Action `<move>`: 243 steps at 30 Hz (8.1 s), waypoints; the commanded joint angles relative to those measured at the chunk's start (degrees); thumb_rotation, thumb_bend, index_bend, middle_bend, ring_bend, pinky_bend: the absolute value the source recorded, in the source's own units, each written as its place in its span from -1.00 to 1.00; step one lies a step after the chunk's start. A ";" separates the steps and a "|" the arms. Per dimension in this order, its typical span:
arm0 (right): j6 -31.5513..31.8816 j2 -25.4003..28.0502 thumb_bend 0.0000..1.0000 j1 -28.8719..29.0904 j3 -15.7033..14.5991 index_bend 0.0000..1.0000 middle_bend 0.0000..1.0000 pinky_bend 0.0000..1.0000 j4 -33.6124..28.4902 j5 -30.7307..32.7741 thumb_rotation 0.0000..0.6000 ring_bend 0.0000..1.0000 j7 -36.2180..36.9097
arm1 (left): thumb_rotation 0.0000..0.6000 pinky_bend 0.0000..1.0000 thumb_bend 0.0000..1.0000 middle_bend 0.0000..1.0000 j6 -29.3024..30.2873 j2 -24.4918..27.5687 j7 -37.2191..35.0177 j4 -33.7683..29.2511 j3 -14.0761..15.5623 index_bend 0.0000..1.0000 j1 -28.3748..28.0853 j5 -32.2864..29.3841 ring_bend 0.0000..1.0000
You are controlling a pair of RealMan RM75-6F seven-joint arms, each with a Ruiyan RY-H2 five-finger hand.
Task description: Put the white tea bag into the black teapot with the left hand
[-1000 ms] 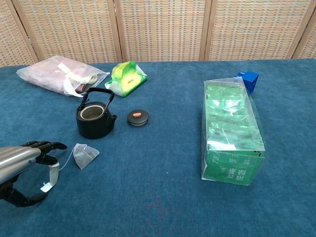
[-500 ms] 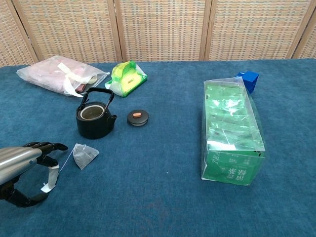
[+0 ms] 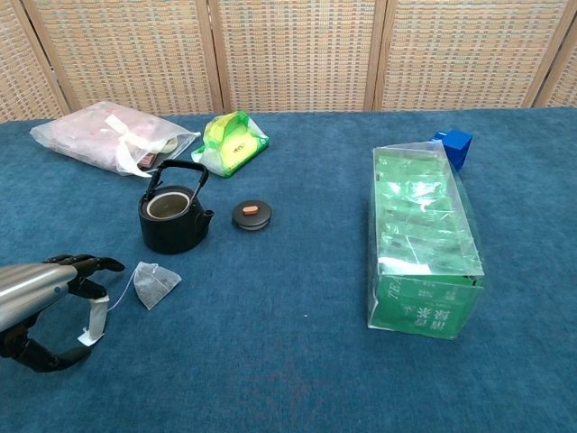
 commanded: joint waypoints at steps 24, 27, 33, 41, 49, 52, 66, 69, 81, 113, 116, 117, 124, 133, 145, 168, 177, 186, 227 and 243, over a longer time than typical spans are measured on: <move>-0.14 0.18 -0.76 -0.20 0.27 -0.77 -0.64 -0.80 -0.20 0.63 1.00 -0.93 -0.22 | 1.00 -1.00 -0.02 -0.73 0.26 -1.97 -2.59 1.66 -1.60 0.18 -1.25 0.26 -1.00; -0.02 0.16 -0.75 -0.24 0.26 -0.77 -0.64 -0.80 -0.17 0.53 1.00 -0.93 -0.18 | 1.00 -1.00 -0.03 -0.72 1.33 -1.49 -3.23 1.02 -1.66 0.19 -1.04 1.30 -1.00; 0.03 0.09 -0.75 -0.23 0.27 -0.77 -0.64 -0.80 -0.02 0.40 1.00 -0.93 0.00 | 1.00 -1.00 -0.03 -0.71 4.73 2.52 -6.45 -3.68 -2.91 0.19 -0.89 5.14 -1.00; -0.05 -0.07 -0.76 -0.21 0.28 -0.77 -0.64 -0.80 0.19 0.42 1.00 -0.93 0.23 | 1.00 -1.00 -0.02 -0.71 7.75 6.07 -8.74 -7.77 -6.52 0.19 -1.96 7.83 -1.00; -0.05 -0.32 -0.75 -0.33 0.25 -0.77 -0.64 -0.80 0.53 0.55 1.00 -0.93 0.55 | 1.00 -1.00 -0.02 -0.71 7.31 7.73 -10.45 -9.58 -9.71 0.19 -4.40 8.30 -1.00; -0.08 -0.33 -0.76 -0.36 0.24 -0.77 -0.64 -0.80 0.61 0.60 1.00 -0.93 0.62 | 1.00 -1.00 -0.02 -0.71 7.65 7.61 -10.34 -9.58 -10.23 0.19 -4.82 8.59 -1.00; -0.31 -0.58 -0.76 -0.40 0.30 -0.77 -0.64 -0.80 1.06 0.89 1.00 -0.93 1.12 | 1.00 -1.00 -0.02 -0.71 9.31 7.51 -10.31 -9.99 -13.87 0.19 -7.41 8.90 -1.00; -0.56 -0.59 -0.76 -0.30 0.34 -0.77 -0.64 -0.80 1.16 1.01 1.00 -0.93 1.19 | 1.00 -1.00 -0.02 -0.71 9.67 7.74 -10.06 -10.10 -14.80 0.19 -7.98 8.80 -1.00; -1.25 -0.71 -0.75 -0.18 0.41 -0.77 -0.64 -0.80 1.23 1.58 1.00 -0.93 1.26 | 1.00 -1.00 -0.02 -0.71 8.51 8.05 -8.49 -7.49 -18.01 0.19 -11.16 6.41 -1.00; -2.02 -0.78 -0.75 -0.06 0.58 -0.77 -0.64 -0.80 1.16 2.38 1.00 -0.93 1.06 | 1.00 -1.00 -0.03 -0.71 7.80 10.01 -7.54 -4.65 -15.12 0.19 -11.47 1.37 -1.00; -1.93 -0.78 -0.75 -0.13 0.53 -0.77 -0.64 -0.80 1.14 2.34 1.00 -0.93 1.05 | 1.00 -1.00 -0.03 -0.71 8.19 10.17 -7.60 -5.01 -14.21 0.19 -10.89 1.83 -1.00; -1.88 -0.75 -0.75 -0.16 0.51 -0.77 -0.64 -0.80 1.13 2.30 1.00 -0.93 1.03 | 1.00 -1.00 -0.02 -0.71 8.25 10.37 -7.73 -5.41 -13.53 0.19 -10.45 1.96 -1.00; -1.71 -0.63 -0.75 -0.20 0.49 -0.77 -0.64 -0.80 0.92 2.13 1.00 -0.93 0.87 | 1.00 -1.00 -0.02 -0.71 8.09 12.05 -6.78 -7.97 -9.62 0.19 -8.28 2.68 -1.00; -1.63 -0.59 -0.76 -0.37 0.51 -0.77 -0.64 -0.80 0.98 2.33 1.00 -0.93 0.92 | 1.00 -1.00 -0.02 -0.75 6.14 13.06 -3.94 -9.94 -5.38 0.19 -6.11 0.49 -1.00; -1.60 -0.66 -0.75 -0.48 0.51 -0.77 -0.64 -0.80 1.23 2.39 1.00 -0.93 1.11 | 1.00 -1.00 -0.02 -0.95 2.50 13.19 0.04 -11.36 -3.84 -0.17 -6.24 -4.60 -1.00; -1.66 -0.82 -0.75 -0.31 0.66 -0.77 -0.64 -0.80 1.59 2.26 1.00 -0.93 1.50 | 1.00 -0.41 -0.14 -0.45 3.65 14.54 4.09 -11.93 -5.16 -0.34 -7.76 -3.24 -0.55; -1.93 -1.00 -0.75 -0.13 0.68 -0.77 -0.64 -0.80 1.71 2.25 1.00 -0.93 1.67 | 1.00 0.39 0.06 0.53 1.68 16.12 8.69 -12.46 -6.22 -0.39 -10.20 -4.89 0.44; -2.11 -1.00 -0.75 -0.18 0.61 -0.77 -0.63 -0.80 1.70 2.43 1.00 -0.93 1.67 | 1.00 0.47 0.48 0.73 -3.63 17.52 15.69 -14.13 -6.71 -0.58 -14.19 -14.06 0.60; -2.44 -1.15 -0.75 -0.60 0.67 -0.77 -0.63 -0.80 2.45 3.36 1.00 -0.93 2.32 | 1.00 0.47 0.50 0.75 -11.33 9.85 23.70 -6.55 -3.15 -0.70 -33.19 -43.55 0.61; -2.76 -1.14 -0.75 -0.34 0.74 -0.77 -0.63 -0.80 2.23 3.21 1.00 -0.93 2.12 | 1.00 0.47 0.50 0.62 -2.51 13.26 11.96 -11.76 -3.32 -0.72 -27.61 -28.75 0.56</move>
